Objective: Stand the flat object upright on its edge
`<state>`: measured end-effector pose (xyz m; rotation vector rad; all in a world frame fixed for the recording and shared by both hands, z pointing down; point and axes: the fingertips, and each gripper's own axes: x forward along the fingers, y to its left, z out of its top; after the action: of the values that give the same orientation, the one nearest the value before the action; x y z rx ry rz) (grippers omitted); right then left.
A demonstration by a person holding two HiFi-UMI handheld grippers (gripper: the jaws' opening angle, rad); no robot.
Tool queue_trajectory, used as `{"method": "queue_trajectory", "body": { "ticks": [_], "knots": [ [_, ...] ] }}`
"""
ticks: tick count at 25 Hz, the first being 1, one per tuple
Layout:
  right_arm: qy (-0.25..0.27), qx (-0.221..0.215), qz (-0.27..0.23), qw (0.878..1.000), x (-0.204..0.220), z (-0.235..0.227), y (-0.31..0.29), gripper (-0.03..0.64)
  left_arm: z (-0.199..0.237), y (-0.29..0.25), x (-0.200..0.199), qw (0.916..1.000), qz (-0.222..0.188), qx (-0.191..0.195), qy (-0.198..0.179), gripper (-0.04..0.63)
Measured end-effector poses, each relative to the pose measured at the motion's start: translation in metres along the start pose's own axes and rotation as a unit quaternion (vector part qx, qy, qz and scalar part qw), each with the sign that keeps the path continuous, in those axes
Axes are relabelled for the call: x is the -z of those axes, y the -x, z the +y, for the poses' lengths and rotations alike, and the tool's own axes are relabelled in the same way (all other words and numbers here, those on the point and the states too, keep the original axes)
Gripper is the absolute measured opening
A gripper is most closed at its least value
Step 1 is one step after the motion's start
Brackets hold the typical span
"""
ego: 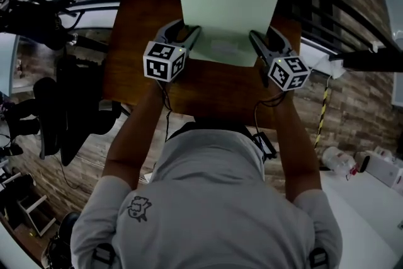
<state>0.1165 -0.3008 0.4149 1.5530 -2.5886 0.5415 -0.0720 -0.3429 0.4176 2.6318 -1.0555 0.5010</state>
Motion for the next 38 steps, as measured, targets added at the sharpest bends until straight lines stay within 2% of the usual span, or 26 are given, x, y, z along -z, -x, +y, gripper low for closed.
{"method": "queue_trajectory", "body": {
  "ticks": [6,12,17,25,29,38],
  "knots": [
    [0.028,0.017,-0.038,0.999,-0.008,-0.005,-0.004,0.238,0.005,-0.007,-0.015,0.9989,-0.034,-0.007,-0.031,0.192],
    [0.048,0.022,-0.065,0.997,0.001,-0.008,-0.012,0.238,0.012,-0.012,-0.020,0.9958,-0.072,-0.016,-0.054,0.192],
    [0.048,0.031,-0.070,0.996,0.019,-0.017,-0.018,0.238,0.015,-0.027,-0.003,0.9951,-0.073,-0.015,-0.066,0.192],
    [0.094,0.033,-0.064,0.993,0.046,-0.027,-0.042,0.238,0.030,-0.043,0.028,0.9934,-0.082,-0.029,-0.075,0.190],
    [0.099,0.034,-0.054,0.993,0.064,-0.035,-0.051,0.238,0.032,-0.052,0.040,0.9921,-0.084,-0.031,-0.088,0.190],
    [0.108,0.040,-0.043,0.992,0.081,-0.047,-0.062,0.238,0.038,-0.069,0.057,0.9923,-0.085,-0.032,-0.084,0.189]
  ]
}}
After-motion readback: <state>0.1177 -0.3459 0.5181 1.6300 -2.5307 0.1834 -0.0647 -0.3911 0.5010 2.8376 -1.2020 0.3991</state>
